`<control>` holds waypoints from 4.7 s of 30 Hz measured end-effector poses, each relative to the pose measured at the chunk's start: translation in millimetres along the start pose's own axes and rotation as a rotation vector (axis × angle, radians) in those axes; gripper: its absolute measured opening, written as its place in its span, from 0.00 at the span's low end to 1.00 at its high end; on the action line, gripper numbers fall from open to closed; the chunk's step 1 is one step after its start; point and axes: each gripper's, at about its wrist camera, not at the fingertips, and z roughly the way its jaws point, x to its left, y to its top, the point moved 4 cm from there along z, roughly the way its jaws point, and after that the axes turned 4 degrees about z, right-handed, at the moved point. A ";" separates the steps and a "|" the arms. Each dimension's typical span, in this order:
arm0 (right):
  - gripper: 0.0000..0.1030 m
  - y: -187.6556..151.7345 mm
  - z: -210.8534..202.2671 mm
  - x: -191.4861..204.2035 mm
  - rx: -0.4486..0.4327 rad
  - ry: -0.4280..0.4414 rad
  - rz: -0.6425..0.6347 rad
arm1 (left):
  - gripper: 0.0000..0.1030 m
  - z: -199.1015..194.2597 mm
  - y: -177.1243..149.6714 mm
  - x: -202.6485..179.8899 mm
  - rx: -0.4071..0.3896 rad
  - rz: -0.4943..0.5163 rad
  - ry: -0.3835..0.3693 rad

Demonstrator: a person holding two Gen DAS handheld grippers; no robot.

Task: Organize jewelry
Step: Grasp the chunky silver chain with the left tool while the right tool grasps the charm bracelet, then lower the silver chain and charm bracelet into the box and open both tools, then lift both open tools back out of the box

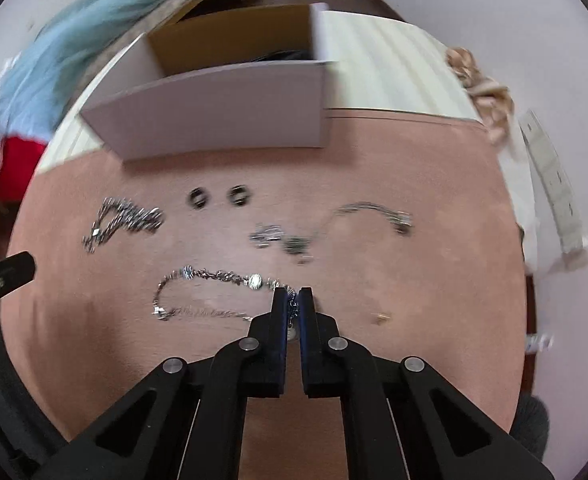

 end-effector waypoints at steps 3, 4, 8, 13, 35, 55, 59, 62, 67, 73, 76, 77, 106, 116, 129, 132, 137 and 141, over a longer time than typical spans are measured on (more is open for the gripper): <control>0.05 3.5 -13.3 -17.4 -0.034 0.005 0.059 | 0.99 9.8 12.3 -6.9 0.029 -0.036 -0.113; 0.05 4.4 -14.3 -18.8 -0.036 0.006 0.071 | 0.99 14.3 17.5 -11.4 0.035 -0.033 -0.132; 0.05 11.2 -14.5 -23.8 -0.041 0.004 0.095 | 0.99 25.8 31.4 -31.5 0.029 0.046 -0.120; 0.05 12.4 -7.9 -25.6 -0.023 0.009 0.106 | 0.82 47.0 37.3 -50.7 0.069 0.129 -0.093; 0.05 37.3 -42.1 -25.2 -0.077 0.137 0.153 | 0.00 -23.4 35.3 -54.1 -0.093 0.236 -0.281; 0.05 27.8 -24.8 -36.3 -0.033 0.104 0.207 | 0.55 35.0 17.5 -93.8 -0.037 0.368 -0.196; 0.05 25.8 -22.6 -37.1 -0.027 0.101 0.208 | 0.06 31.9 19.4 -104.5 -0.063 0.415 -0.199; 0.05 26.6 -24.4 -36.3 -0.032 0.108 0.211 | 0.06 31.1 19.6 -105.7 -0.044 0.393 -0.272; 0.05 30.1 -34.3 -35.0 -0.048 0.129 0.213 | 0.06 25.0 1.5 -87.7 -0.051 0.347 -0.313; 0.05 35.4 -50.8 -31.3 -0.067 0.183 0.217 | 0.05 0.7 -3.7 -62.5 -0.073 0.247 -0.347; 0.05 42.1 -63.8 -26.0 -0.082 0.230 0.206 | 0.05 -16.2 -0.1 -55.7 -0.084 0.233 -0.379; 0.05 44.6 -67.7 -24.3 -0.086 0.243 0.200 | 0.05 -20.2 1.9 -54.6 -0.085 0.229 -0.390; 0.05 194.0 -55.6 18.0 -0.002 0.287 0.039 | 0.07 -38.8 154.6 -73.0 -0.084 0.187 -0.455; 0.54 190.9 -35.6 11.0 0.054 0.152 0.004 | 0.79 -35.2 171.3 -59.1 -0.117 0.122 -0.289; 0.97 159.2 -32.9 2.7 0.019 -0.028 -0.034 | 0.99 -30.2 130.5 -32.1 -0.151 0.128 -0.006; 0.97 153.5 -34.5 -0.2 0.008 -0.038 -0.017 | 0.99 -31.8 120.9 -31.3 -0.154 0.114 -0.008; 0.97 148.6 -51.3 -5.3 -0.035 -0.055 0.005 | 1.00 -46.6 107.7 -32.8 -0.184 0.107 0.002; 0.97 144.1 -76.6 -8.2 -0.092 -0.064 0.017 | 1.00 -67.6 96.0 -35.2 -0.222 0.107 -0.004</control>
